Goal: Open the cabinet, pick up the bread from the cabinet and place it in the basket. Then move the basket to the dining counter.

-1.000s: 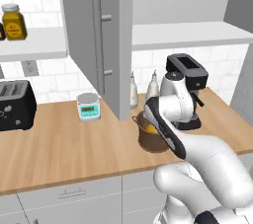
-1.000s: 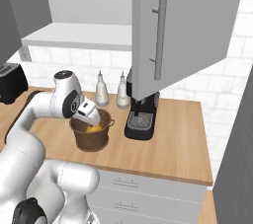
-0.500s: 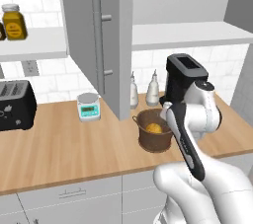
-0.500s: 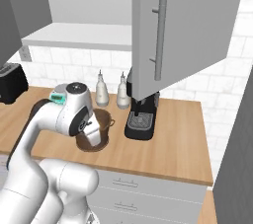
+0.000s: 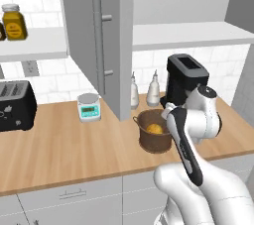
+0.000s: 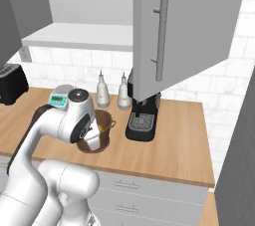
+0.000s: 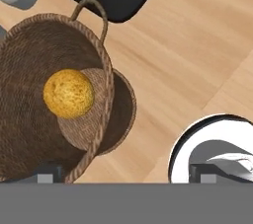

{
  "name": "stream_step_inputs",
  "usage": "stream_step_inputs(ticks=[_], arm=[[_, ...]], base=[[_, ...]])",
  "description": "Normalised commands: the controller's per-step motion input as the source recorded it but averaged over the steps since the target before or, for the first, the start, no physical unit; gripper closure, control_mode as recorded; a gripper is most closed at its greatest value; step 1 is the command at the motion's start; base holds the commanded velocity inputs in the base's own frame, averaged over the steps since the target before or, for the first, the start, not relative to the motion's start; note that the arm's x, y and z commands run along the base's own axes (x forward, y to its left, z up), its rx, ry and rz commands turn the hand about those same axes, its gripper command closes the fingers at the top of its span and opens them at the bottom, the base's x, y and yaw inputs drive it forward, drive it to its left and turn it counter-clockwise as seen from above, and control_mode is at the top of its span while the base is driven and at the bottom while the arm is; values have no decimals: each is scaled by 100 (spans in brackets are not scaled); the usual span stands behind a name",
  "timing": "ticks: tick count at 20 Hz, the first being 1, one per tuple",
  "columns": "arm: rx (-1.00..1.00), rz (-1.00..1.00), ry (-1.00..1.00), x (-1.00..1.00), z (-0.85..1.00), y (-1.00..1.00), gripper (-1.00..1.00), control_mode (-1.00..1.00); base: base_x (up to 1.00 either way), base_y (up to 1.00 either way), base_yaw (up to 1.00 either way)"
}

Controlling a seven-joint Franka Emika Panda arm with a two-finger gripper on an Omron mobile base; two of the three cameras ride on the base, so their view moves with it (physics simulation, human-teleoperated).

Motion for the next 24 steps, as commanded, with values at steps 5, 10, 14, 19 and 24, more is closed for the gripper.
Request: stream_step_inputs(ticks=[5, 10, 14, 19, 24], arm=[[0, 0, 2, 40, -1, 0, -100, -100], [1, 0, 5, 18, -19, 0, -100, -100], [9, 0, 7, 0, -52, 0, -100, -100], [5, 0, 5, 18, -56, 1, -100, -100], [0, 0, 0, 54, -30, 4, -100, -100]], base=[[0, 0, 0], [0, 0, 0], [0, 0, 0], [0, 0, 0], [0, 0, 0]])
